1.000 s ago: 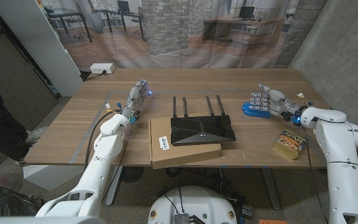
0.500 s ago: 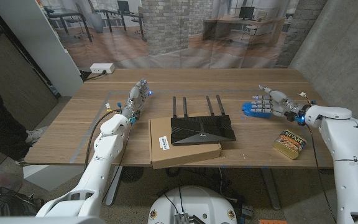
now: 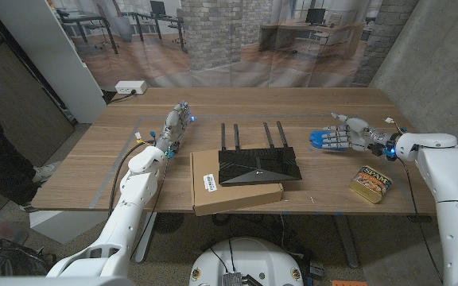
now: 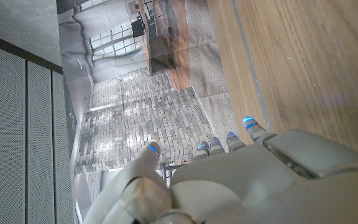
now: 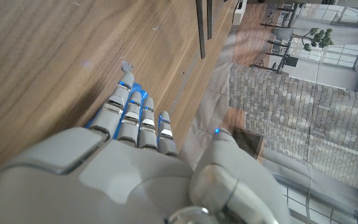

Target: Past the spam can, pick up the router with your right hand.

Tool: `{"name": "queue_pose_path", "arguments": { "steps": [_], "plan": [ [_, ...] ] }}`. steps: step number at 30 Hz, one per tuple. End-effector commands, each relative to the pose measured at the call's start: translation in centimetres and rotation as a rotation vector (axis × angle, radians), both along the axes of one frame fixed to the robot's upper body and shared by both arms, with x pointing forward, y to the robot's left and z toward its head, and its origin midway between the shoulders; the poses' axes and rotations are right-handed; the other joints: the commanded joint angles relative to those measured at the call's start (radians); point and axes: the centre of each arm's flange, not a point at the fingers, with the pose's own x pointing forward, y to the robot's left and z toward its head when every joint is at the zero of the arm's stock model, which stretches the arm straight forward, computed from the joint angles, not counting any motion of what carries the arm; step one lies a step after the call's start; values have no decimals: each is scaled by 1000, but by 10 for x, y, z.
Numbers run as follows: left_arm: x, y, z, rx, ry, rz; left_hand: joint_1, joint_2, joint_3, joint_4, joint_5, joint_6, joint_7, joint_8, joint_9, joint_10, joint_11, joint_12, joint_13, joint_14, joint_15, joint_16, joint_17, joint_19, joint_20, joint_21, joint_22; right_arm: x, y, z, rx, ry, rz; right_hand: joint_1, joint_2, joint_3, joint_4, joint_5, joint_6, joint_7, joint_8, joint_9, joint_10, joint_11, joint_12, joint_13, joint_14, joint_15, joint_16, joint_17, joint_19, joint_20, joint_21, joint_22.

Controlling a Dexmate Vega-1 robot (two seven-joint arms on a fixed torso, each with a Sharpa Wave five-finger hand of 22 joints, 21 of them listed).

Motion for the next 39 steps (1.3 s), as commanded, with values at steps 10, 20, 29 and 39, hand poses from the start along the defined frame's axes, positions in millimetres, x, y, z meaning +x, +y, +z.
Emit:
{"name": "queue_pose_path", "arguments": {
  "steps": [10,20,29,39],
  "plan": [
    [4,1,-1,-6,5,-3,2,43,-7,1,5,-39,5,3,3,-55,6,3,1,-133,7,4,2,-25,9,-4,1,2,-1,7,-74,97,86,-14,-13,-3,-3,-1,27,76,6,6,25,1,6,5,37,-1,6,3,32,9,10,3],
    [7,1,-1,-8,7,-3,2,43,-8,1,5,-39,5,3,3,-56,6,3,1,-133,7,4,2,-24,8,-5,1,6,-1,9,-95,127,126,-28,-26,-14,0,-1,41,77,7,8,39,1,7,6,48,3,3,4,47,10,10,3],
    [11,1,1,-11,9,-6,2,43,-9,1,6,-39,6,3,3,-56,7,3,1,-133,7,4,2,-23,7,-6,1,10,-1,12,-119,130,167,-10,-51,-19,-21,3,14,76,-8,7,23,0,-6,8,40,4,-12,2,41,10,-2,3],
    [16,-2,3,-13,13,-15,2,43,-10,1,6,-39,7,3,3,-54,7,3,1,-132,8,4,2,-22,8,-8,1,13,-3,16,-164,160,210,34,-72,-15,-57,10,-24,76,-20,7,-6,-1,-22,12,23,-3,-27,1,34,7,-15,3]
  ]
}}
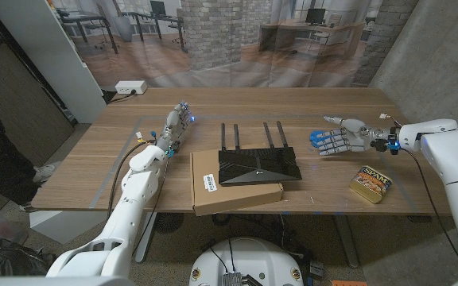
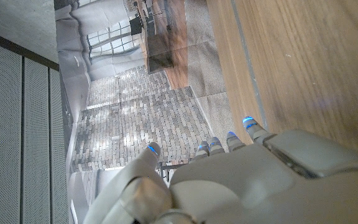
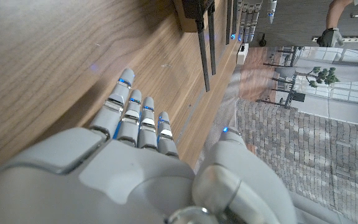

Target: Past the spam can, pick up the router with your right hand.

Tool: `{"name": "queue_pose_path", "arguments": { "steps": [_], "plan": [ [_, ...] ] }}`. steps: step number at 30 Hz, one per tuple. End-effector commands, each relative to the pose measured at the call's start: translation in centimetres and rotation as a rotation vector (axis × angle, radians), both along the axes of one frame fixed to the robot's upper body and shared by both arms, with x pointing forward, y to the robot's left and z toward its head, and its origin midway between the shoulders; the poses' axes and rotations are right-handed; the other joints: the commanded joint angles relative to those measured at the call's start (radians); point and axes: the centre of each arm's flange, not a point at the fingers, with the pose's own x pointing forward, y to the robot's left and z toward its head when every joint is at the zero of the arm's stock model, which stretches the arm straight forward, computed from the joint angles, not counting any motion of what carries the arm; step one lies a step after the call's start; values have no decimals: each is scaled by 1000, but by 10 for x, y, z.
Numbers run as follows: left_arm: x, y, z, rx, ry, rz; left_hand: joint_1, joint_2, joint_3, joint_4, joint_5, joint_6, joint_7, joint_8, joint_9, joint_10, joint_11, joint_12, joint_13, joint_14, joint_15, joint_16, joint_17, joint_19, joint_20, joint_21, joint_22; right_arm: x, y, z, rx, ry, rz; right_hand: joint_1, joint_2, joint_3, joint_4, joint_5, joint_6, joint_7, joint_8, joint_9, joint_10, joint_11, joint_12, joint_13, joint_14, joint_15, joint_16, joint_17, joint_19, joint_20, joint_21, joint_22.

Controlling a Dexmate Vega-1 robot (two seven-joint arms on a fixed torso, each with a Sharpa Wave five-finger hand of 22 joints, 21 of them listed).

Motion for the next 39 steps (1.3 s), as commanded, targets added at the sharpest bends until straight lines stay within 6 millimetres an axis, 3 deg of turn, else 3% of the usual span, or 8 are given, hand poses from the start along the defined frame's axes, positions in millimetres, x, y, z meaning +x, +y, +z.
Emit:
{"name": "queue_pose_path", "arguments": {
  "steps": [1,20,39],
  "plan": [
    [5,-2,2,0,3,-9,2,43,-2,1,6,-39,7,3,3,-54,7,3,2,-132,7,4,2,-23,8,0,1,5,-3,5,-52,33,53,24,-3,5,-17,7,-13,74,-2,2,-10,-1,-5,3,-5,-4,-3,1,-2,-4,-5,3],
    [8,-4,3,-4,5,-11,2,43,-4,1,6,-39,8,3,3,-56,5,3,2,-133,7,4,2,-22,8,-4,2,8,-4,7,-143,95,132,112,-26,17,-76,24,-36,76,1,6,-16,-3,-6,9,5,-18,-5,2,20,-16,-10,2],
    [3,-3,0,-8,2,-10,2,43,-6,1,7,-40,10,3,3,-55,7,3,2,-133,7,4,2,-21,8,-7,2,4,-2,8,-213,159,176,178,-38,23,-108,42,-38,78,5,8,-1,-4,5,14,35,-37,2,2,52,-25,-9,3]
  ]
}}
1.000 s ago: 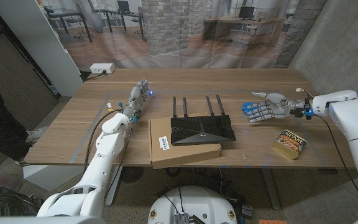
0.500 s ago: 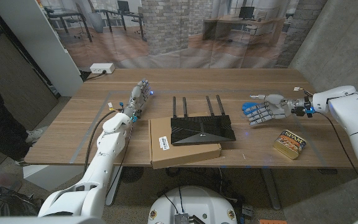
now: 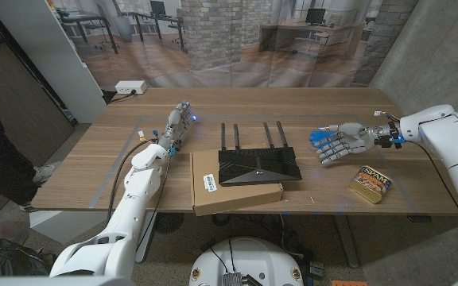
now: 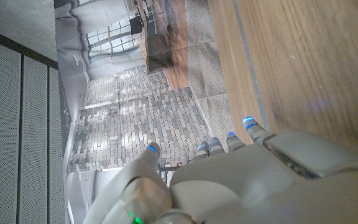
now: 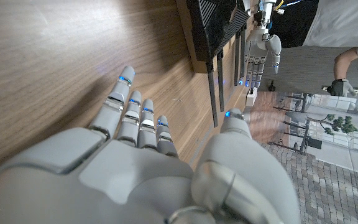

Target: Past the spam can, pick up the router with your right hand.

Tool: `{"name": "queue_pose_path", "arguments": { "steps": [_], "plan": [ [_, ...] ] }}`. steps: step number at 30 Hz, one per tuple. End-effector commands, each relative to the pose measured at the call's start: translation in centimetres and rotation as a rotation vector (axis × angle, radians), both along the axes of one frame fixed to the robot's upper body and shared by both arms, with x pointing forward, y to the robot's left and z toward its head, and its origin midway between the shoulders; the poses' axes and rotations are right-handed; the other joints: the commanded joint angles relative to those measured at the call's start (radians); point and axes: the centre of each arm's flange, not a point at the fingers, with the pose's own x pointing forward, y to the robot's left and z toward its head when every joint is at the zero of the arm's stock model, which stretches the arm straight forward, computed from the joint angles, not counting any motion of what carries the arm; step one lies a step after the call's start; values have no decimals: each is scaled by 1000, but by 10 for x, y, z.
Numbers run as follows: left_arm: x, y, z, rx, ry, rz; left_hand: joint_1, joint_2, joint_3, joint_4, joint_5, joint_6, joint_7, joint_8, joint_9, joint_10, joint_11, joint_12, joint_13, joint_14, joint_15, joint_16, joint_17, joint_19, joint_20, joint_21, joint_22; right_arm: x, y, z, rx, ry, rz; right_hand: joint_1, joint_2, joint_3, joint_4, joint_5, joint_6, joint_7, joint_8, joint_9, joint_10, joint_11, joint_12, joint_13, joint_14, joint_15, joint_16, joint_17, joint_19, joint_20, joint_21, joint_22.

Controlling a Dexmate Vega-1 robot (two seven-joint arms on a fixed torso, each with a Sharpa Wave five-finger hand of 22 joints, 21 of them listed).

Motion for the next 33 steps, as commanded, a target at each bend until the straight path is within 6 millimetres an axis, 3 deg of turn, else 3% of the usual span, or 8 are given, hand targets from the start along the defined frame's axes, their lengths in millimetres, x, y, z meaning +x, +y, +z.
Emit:
{"name": "queue_pose_path", "arguments": {
  "steps": [1,17,33],
  "plan": [
    [-3,0,-2,-4,0,1,2,43,-6,1,7,-37,6,3,3,-56,6,3,2,-133,7,4,2,-20,8,-7,2,-3,1,0,-39,45,25,16,-1,-2,-7,7,9,84,6,4,20,-1,9,6,18,-1,6,2,15,3,0,3],
    [-7,1,-5,-9,-1,1,2,43,-7,1,7,-38,6,3,3,-56,6,3,2,-133,7,4,2,-20,8,-10,2,-6,6,0,-74,86,69,28,-16,-20,0,21,65,84,21,9,72,-5,33,11,88,-6,21,4,65,1,7,5],
    [-9,1,-3,-4,-6,1,3,41,-9,0,7,-38,7,3,3,-57,6,2,2,-134,8,3,1,-20,8,-13,2,-7,12,-5,-87,135,130,35,-21,-28,2,29,85,84,24,10,85,-5,37,13,103,-9,20,4,85,-3,9,5]
  ]
}}
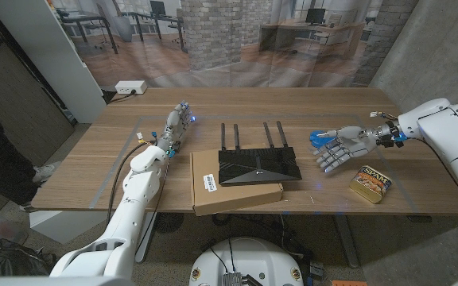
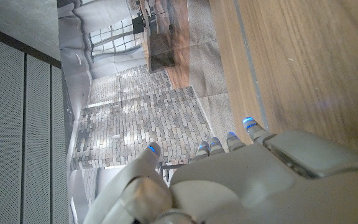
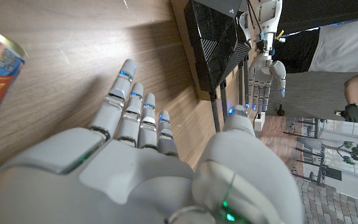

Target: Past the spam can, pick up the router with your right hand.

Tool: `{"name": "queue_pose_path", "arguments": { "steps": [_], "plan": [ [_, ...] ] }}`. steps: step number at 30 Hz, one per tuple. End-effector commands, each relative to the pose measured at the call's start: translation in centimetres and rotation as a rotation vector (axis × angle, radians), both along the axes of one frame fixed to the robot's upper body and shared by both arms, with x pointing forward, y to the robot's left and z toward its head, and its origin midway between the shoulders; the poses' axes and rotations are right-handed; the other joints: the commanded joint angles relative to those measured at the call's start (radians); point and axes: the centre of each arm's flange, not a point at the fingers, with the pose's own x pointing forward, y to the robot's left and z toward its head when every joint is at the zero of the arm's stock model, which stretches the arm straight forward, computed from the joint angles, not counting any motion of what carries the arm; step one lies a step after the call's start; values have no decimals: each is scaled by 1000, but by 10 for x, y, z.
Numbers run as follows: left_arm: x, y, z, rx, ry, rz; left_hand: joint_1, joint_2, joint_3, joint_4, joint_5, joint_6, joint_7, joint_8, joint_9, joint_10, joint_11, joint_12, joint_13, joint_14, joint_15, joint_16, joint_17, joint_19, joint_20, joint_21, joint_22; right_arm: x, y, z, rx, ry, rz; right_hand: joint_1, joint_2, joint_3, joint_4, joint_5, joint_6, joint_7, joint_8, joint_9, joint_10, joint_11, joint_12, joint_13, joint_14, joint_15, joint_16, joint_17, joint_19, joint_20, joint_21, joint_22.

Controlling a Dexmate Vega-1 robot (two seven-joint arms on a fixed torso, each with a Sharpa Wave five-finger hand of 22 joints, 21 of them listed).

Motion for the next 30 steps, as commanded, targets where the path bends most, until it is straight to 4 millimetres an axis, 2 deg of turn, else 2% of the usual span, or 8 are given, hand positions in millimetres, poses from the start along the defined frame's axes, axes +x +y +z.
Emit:
{"name": "queue_pose_path", "arguments": {
  "steps": [1,16,30],
  "plan": [
    [-1,0,1,4,-1,0,-1,37,-2,-2,7,-38,7,3,3,-57,5,3,2,-133,8,3,1,-19,8,-2,2,-1,5,-4,-13,40,46,14,2,-7,-2,7,8,75,9,5,8,-1,6,4,11,0,8,4,7,0,3,5],
    [-2,1,2,4,-3,1,0,36,-4,-3,8,-39,6,3,3,-58,5,2,2,-134,7,3,1,-19,8,-4,2,-1,13,-4,-29,62,81,56,0,-14,-8,28,46,73,13,8,51,-9,23,9,78,-21,19,5,62,-16,13,7],
    [-2,2,0,3,0,1,2,33,-6,-4,8,-39,6,3,3,-59,5,2,2,-135,7,3,1,-18,7,-7,2,2,19,-13,16,88,131,89,8,-10,-14,38,57,73,11,9,54,-11,24,11,79,-26,13,6,63,-21,8,8]
  ]
}}
